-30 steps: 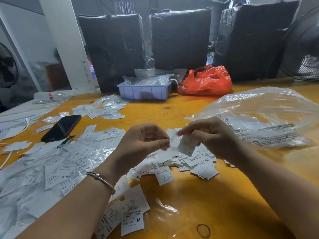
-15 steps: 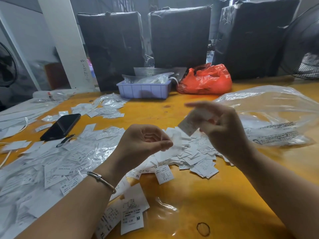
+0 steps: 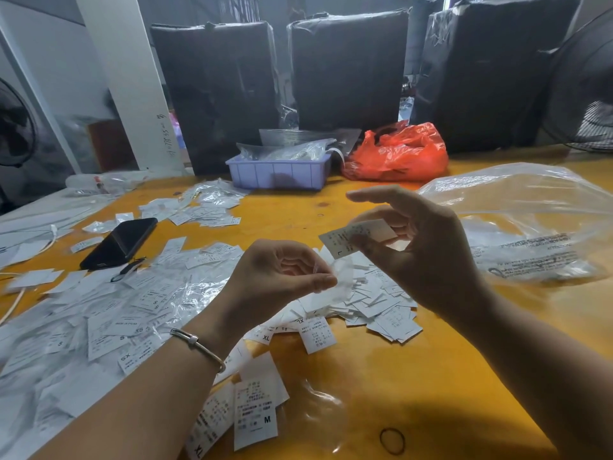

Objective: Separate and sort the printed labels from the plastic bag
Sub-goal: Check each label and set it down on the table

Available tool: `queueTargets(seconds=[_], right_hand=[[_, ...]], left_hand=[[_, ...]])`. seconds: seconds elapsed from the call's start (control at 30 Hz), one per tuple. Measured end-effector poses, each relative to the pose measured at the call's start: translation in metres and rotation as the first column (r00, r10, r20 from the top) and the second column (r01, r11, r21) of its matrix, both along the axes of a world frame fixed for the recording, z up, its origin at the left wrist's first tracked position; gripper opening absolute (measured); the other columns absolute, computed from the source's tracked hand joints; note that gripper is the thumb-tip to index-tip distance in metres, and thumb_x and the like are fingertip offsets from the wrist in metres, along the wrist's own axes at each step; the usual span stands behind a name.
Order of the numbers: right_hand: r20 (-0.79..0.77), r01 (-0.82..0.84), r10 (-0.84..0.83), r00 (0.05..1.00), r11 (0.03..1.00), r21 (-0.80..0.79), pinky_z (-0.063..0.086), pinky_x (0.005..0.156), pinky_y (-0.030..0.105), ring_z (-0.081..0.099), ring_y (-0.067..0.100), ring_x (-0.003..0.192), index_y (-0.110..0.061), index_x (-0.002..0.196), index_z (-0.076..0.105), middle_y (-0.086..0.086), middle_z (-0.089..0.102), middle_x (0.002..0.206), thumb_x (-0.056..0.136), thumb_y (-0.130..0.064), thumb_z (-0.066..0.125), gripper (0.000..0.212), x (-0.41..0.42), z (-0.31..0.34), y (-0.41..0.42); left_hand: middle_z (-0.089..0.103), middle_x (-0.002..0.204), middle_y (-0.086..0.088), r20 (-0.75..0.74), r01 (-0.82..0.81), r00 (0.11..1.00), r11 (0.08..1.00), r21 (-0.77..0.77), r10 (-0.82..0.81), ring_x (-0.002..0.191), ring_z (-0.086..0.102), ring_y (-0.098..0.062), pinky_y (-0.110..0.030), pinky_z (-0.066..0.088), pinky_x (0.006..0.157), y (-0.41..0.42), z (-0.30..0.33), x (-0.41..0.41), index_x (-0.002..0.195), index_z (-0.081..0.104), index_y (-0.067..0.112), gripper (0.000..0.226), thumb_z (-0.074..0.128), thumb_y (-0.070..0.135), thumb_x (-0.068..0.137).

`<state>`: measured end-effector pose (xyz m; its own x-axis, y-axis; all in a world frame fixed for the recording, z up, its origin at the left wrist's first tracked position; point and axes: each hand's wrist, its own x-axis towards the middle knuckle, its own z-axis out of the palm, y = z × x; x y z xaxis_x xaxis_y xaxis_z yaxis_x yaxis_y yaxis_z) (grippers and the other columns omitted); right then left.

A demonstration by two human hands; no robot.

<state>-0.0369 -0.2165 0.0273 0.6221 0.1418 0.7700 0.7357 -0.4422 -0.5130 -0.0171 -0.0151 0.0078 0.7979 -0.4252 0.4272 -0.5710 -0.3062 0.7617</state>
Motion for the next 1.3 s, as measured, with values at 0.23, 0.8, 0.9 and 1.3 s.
queueTargets(seconds=[0.23, 0.8, 0.9, 1.3], right_hand=[[-0.029, 0.035, -0.038, 0.999, 0.992, -0.118, 0.057, 0.069, 0.022, 0.069, 0.003, 0.081, -0.023, 0.105, 0.068, -0.012, 0.071, 0.085, 0.077, -0.004, 0.073, 0.035, 0.000, -0.001, -0.002], [-0.150, 0.008, -0.008, 0.989, 1.000, -0.004, 0.053, 0.065, 0.025, 0.063, 0.009, 0.073, -0.013, 0.086, 0.071, -0.004, 0.071, 0.081, 0.076, 0.000, 0.074, 0.016, 0.004, 0.000, -0.004], [-0.198, -0.033, 0.039, 0.979, 0.999, 0.035, 0.055, 0.064, 0.023, 0.066, 0.009, 0.072, -0.012, 0.089, 0.071, -0.001, 0.073, 0.081, 0.075, -0.003, 0.076, 0.018, 0.002, -0.001, -0.003], [-0.218, -0.009, 0.043, 0.975, 0.989, 0.151, 0.059, 0.068, 0.034, 0.070, 0.013, 0.067, -0.006, 0.087, 0.072, 0.004, 0.073, 0.078, 0.076, 0.003, 0.073, 0.015, 0.005, -0.002, -0.005]], left_hand=[[0.075, 0.077, -0.004, -0.039, 0.018, 0.999, 1.000, -0.010, -0.019, 0.073, 0.072, -0.018, -0.023, 0.057, 0.069, 0.000, -0.001, 0.000, 0.083, 0.075, 0.010, 0.025, 0.076, 0.031, 0.069], [0.077, 0.081, -0.002, -0.139, -0.019, 0.990, 0.999, -0.033, 0.014, 0.077, 0.073, -0.016, -0.024, 0.058, 0.075, 0.001, -0.001, 0.000, 0.084, 0.075, 0.011, 0.024, 0.072, 0.032, 0.073], [0.077, 0.081, -0.001, -0.160, -0.024, 0.987, 0.999, -0.037, 0.018, 0.079, 0.073, -0.016, -0.027, 0.059, 0.078, 0.001, -0.001, 0.000, 0.084, 0.076, 0.009, 0.027, 0.072, 0.033, 0.073], [0.077, 0.083, -0.004, -0.239, -0.010, 0.971, 0.995, -0.104, -0.015, 0.080, 0.074, -0.021, -0.019, 0.056, 0.077, 0.001, 0.001, 0.001, 0.087, 0.077, 0.013, 0.020, 0.074, 0.029, 0.075]])
